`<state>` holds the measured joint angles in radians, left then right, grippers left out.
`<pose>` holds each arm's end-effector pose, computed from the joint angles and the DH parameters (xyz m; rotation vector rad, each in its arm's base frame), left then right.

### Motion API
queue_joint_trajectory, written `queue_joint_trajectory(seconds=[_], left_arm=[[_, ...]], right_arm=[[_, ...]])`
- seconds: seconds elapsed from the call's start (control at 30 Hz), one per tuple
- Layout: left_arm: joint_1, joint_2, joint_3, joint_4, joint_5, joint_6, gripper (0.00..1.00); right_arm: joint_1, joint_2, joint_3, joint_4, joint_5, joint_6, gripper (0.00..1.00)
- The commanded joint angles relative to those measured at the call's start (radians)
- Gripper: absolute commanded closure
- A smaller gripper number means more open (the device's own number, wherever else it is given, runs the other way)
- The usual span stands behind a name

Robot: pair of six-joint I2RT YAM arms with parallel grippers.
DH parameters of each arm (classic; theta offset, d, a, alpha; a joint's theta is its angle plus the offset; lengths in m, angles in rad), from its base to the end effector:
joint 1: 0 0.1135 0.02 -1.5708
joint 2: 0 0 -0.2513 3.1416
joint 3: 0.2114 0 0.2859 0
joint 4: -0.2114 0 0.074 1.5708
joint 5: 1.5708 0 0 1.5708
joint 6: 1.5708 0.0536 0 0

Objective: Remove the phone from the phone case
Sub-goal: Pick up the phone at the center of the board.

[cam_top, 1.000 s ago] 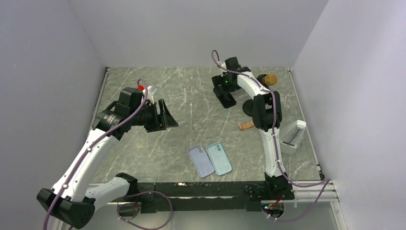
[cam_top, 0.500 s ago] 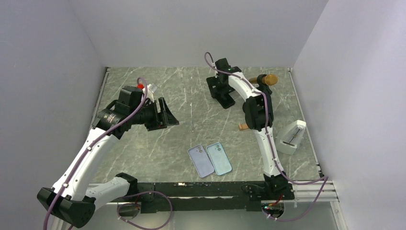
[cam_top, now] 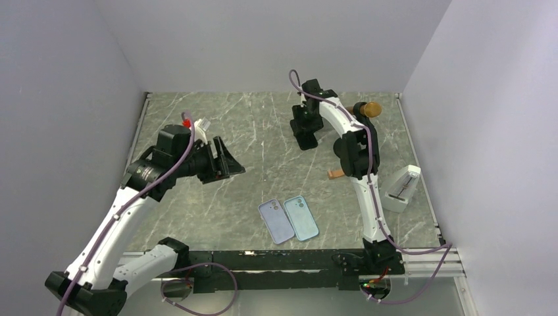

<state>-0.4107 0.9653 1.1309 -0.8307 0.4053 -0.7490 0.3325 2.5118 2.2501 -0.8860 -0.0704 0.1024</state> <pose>0.2114 -0.1151 0.3493 -0.1666 2.3927 -1.0465 0.5290 0.1867 0.1309 -0.3345 2.7146 0.2208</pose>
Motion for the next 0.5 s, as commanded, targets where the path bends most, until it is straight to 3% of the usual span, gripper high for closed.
queue_joint_trajectory(seconds=[0.0, 0.1, 0.33, 0.47], left_arm=[[-0.009, -0.067, -0.036, 0.043, -0.016, -0.037, 0.29], [-0.014, -0.101, -0.093, 0.09, -0.018, -0.081, 0.29], [-0.047, -0.053, -0.133, 0.14, -0.02, -0.122, 0.29], [-0.065, -0.017, -0.108, 0.152, -0.056, -0.154, 0.29]], right_arm=[[0.001, -0.014, -0.043, -0.083, -0.026, 0.094, 0.7], [0.001, -0.066, -0.041, -0.09, -0.019, 0.122, 0.74], [-0.003, -0.245, -0.195, 0.046, -0.256, 0.276, 0.93], [0.0, -0.367, -0.337, 0.149, -0.396, 0.425, 0.96]])
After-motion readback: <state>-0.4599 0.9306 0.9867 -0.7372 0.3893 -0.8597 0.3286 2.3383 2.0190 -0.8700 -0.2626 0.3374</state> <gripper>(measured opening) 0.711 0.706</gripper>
